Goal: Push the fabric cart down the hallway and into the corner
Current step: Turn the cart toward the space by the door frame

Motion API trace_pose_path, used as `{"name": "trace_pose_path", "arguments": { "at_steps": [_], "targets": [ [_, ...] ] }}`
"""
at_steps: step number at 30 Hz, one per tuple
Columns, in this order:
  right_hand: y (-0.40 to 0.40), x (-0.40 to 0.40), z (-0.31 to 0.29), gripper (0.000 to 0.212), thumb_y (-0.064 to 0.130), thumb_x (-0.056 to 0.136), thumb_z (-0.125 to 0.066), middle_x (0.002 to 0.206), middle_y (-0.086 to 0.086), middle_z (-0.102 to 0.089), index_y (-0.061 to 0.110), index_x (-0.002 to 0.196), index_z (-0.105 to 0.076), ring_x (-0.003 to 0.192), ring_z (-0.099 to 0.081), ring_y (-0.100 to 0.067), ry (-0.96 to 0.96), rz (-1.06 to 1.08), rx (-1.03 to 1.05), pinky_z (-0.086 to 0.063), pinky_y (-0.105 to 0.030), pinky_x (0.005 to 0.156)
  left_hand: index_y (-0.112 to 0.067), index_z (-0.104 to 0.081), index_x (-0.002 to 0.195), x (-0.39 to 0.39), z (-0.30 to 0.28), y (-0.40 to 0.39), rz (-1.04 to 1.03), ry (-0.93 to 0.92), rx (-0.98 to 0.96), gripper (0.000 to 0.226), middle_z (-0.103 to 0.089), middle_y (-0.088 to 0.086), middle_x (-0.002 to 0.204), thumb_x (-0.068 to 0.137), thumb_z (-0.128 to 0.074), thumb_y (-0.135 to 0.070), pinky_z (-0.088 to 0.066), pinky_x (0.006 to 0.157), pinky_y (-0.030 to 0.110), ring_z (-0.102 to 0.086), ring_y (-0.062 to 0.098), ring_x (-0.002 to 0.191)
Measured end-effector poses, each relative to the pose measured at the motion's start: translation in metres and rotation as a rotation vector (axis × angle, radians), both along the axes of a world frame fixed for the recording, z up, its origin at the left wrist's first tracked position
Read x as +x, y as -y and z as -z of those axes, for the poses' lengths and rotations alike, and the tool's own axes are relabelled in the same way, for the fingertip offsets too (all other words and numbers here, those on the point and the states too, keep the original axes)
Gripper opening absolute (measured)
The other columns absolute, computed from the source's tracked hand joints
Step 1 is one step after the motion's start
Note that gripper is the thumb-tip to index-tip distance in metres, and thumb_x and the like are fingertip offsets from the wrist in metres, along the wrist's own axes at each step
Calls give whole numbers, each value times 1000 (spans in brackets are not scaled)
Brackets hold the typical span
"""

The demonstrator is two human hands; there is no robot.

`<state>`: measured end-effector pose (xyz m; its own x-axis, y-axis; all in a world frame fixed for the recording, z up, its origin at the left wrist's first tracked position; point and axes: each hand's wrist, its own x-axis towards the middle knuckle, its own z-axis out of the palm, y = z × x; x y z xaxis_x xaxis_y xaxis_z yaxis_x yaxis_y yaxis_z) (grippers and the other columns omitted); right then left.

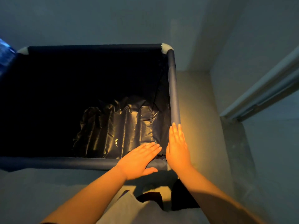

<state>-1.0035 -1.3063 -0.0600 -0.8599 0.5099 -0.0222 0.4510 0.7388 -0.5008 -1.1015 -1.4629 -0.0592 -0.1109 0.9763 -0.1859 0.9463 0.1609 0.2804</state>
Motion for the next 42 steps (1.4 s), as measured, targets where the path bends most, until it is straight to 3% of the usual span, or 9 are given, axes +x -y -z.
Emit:
{"name": "trace_pose_path", "arguments": {
  "at_steps": [4, 8, 14, 21, 26, 31, 36, 42],
  "targets": [
    [-16, 4, 0, 72, -15, 79, -35, 157, -10, -8, 5, 144, -15, 144, 4, -23, -48, 26, -31, -18, -42, 118, -12, -11, 147, 9, 3, -14, 23, -5, -7, 74, -16, 8, 156, 92, -33, -57, -5, 114, 33, -7, 20, 143],
    [-41, 13, 4, 75, -20, 74, -34, 156, -11, -14, 4, 143, -19, 141, 5, -17, -63, 8, -27, -22, -42, 116, -11, -11, 146, 23, 3, -35, 14, -6, 15, 74, -17, 9, 156, 92, -31, -57, -6, 114, 35, -7, 21, 143],
    [-95, 34, 12, 78, -19, 76, -34, 156, -2, -14, 11, 145, -17, 143, 2, -14, -57, -13, -25, -21, -31, 112, -10, -11, 146, 51, 1, -83, -10, 33, 14, 72, -14, 8, 156, 94, -32, -55, -10, 116, 39, -4, 21, 143],
    [-173, 60, 11, 75, -15, 80, -33, 157, 3, -9, 15, 146, -13, 142, 6, -9, 37, -74, 41, -19, -32, 109, -9, -8, 146, 87, -2, -159, -34, 46, 1, 74, -12, 10, 156, 94, -34, -54, -8, 117, 40, -2, 22, 143],
    [-228, 75, 1, 78, -14, 78, -42, 158, -3, -5, 9, 146, -11, 144, 4, -19, 123, -102, 96, -22, -38, 116, -8, -6, 146, 113, -3, -220, -59, 43, 35, 74, -11, 10, 156, 94, -38, -50, -1, 116, 37, -1, 22, 143],
    [-272, 96, -3, 68, -7, 81, -41, 156, -12, -12, 3, 144, -17, 144, -5, -27, 169, -70, 162, -18, -43, 118, -7, -3, 146, 125, -2, -255, 21, -41, 61, 75, -11, 11, 156, 93, -46, -39, 9, 113, 35, -2, 24, 143],
    [-299, 105, -4, 56, 14, 90, -48, 153, -18, -23, -2, 140, -27, 142, -15, -33, 187, -29, 267, -14, -45, 116, -7, -1, 146, 129, -3, -244, -15, -61, 32, 74, -9, 12, 157, 94, -44, -37, 12, 111, 34, -1, 24, 143],
    [-292, 112, -2, 50, 26, 94, -37, 147, -15, -37, 0, 136, -36, 140, -26, -29, 167, -122, 227, -20, -43, 115, -9, -2, 146, 133, -5, -226, -60, -53, -8, 74, -9, 11, 157, 94, -44, -39, 14, 110, 35, -1, 23, 143]
  ]
}}
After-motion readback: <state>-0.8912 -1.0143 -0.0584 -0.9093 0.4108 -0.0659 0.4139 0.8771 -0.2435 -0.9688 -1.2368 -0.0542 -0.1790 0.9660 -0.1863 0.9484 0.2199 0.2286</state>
